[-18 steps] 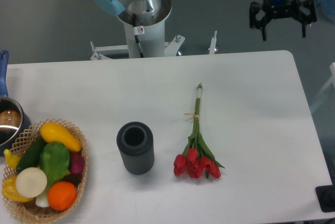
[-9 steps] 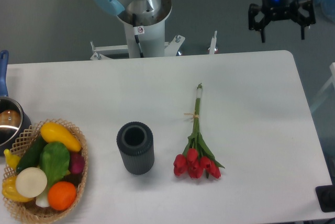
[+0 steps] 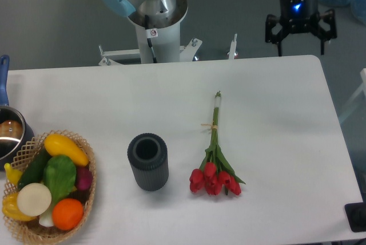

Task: Pick up the flowers from the table
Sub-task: 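Move the open gripper down toward the red tulip stems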

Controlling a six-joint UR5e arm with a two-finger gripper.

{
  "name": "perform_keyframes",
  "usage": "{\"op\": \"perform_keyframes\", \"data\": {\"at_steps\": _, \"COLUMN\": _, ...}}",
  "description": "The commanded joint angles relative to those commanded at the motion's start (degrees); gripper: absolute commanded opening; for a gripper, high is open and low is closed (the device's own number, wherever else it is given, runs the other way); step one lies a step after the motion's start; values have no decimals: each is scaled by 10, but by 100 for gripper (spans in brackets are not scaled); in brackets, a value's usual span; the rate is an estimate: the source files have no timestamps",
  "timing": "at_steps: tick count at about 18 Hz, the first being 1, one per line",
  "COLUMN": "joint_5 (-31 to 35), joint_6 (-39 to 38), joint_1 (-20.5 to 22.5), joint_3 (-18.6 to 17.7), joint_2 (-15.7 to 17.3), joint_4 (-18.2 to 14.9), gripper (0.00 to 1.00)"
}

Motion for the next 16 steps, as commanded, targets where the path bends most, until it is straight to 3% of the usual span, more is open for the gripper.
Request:
{"op": "perform_keyframes", "data": {"at_steps": 4, "joint_5": 3, "joint_6": -23, "joint_1": -33, "joint_3": -17, "joint_2": -25, "joint_4": 3, "gripper": 100}}
{"op": "perform_keyframes", "data": {"at_steps": 8, "joint_5": -8, "joint_6": -101, "joint_1": -57, "joint_3": -21, "joint_2": -50, "joint_4": 10, "gripper": 100}}
{"op": "perform_keyframes", "data": {"at_steps": 16, "joint_5": -69, "joint_6": -159, "joint_1": -66, "joint_3": -15, "joint_2": -92, "joint_4": 10, "gripper": 100}}
